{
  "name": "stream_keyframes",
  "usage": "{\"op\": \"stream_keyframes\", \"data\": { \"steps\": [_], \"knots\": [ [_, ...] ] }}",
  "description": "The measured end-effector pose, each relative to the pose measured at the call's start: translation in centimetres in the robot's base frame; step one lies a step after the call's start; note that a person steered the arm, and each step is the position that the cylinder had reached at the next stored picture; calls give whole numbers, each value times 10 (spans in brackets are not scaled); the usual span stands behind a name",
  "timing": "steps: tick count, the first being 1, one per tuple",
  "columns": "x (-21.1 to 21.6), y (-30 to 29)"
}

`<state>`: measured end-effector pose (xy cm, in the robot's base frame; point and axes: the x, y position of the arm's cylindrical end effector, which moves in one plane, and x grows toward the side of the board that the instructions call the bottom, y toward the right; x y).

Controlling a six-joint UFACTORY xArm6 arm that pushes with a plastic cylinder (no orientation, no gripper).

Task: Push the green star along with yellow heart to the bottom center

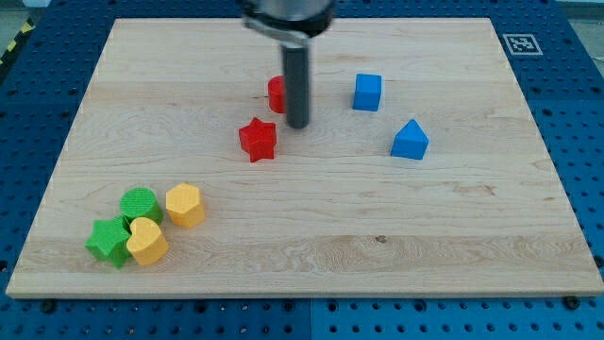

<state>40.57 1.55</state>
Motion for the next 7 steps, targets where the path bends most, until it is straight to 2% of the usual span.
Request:
{"op": "stream_keyframes", "data": {
  "steps": [1, 4, 7],
  "knots": [
    [0, 50],
    [6, 52],
    [62, 43]
  ]
}}
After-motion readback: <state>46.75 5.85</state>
